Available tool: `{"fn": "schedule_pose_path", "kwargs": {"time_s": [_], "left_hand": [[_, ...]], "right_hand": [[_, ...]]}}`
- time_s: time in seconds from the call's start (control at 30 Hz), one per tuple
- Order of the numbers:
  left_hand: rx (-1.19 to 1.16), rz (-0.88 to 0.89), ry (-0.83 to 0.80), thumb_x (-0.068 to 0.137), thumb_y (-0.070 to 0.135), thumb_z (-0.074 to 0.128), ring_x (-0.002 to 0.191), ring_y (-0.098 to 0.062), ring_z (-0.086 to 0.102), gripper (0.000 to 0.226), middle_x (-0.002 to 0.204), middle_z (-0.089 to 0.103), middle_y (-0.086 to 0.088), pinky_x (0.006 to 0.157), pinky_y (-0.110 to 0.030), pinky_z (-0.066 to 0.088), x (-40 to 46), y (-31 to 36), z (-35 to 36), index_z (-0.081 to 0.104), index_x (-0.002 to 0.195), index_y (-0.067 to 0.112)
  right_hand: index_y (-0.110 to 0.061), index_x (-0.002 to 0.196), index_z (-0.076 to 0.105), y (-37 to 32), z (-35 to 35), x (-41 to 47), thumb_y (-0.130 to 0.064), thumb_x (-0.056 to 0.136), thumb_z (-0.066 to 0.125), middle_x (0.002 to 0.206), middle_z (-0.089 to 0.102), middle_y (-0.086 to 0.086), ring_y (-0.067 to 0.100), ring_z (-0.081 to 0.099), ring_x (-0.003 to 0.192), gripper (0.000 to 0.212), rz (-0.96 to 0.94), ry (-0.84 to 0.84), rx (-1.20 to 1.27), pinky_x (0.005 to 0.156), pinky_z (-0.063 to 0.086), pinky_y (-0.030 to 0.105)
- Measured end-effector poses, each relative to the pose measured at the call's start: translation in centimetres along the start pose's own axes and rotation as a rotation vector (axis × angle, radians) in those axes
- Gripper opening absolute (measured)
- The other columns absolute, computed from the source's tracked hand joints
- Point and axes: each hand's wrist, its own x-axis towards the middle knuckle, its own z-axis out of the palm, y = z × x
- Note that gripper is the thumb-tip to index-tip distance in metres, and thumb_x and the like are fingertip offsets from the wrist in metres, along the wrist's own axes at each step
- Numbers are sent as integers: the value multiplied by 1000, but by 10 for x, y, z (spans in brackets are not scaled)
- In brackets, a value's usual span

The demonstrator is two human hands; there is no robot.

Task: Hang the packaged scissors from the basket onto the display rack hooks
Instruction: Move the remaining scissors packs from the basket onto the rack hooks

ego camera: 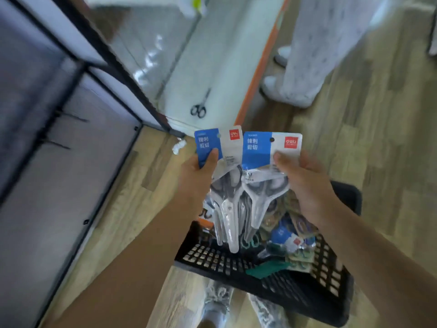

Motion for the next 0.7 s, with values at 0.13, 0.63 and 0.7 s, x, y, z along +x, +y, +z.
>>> {"fn": "schedule_pose_path", "kwargs": {"time_s": [0.13, 0.63, 0.7], "left_hand": [[-130, 71, 113, 94, 28, 55, 43, -4, 54, 20, 54, 62, 6, 40, -15, 40, -47, 115, -36, 65, 78, 22], [-396, 511, 476, 95, 22, 54, 67, -9, 67, 16, 78, 73, 4, 66, -23, 55, -321, 389, -187, 68, 91, 15], [-415, 533, 549, 95, 26, 54, 80, -16, 67, 17, 94, 74, -2, 78, -32, 55, -358, 396, -211, 69, 97, 17]], "right_hand": [[-18, 92, 65, -128, 24, -33, -10, 91, 58, 74, 71, -15, 0, 66, 75, 11, -217, -135, -49, 69, 51, 14], [-21, 94, 63, -457, 115, -262, -14, 93, 55, 85, 66, -14, -13, 60, 66, 11, -801, -585, -124, 61, 42, 2], [-22, 97, 64, -471, 133, -293, -17, 94, 54, 91, 68, -11, -9, 62, 75, 11, -811, -671, -104, 67, 45, 7]]}}
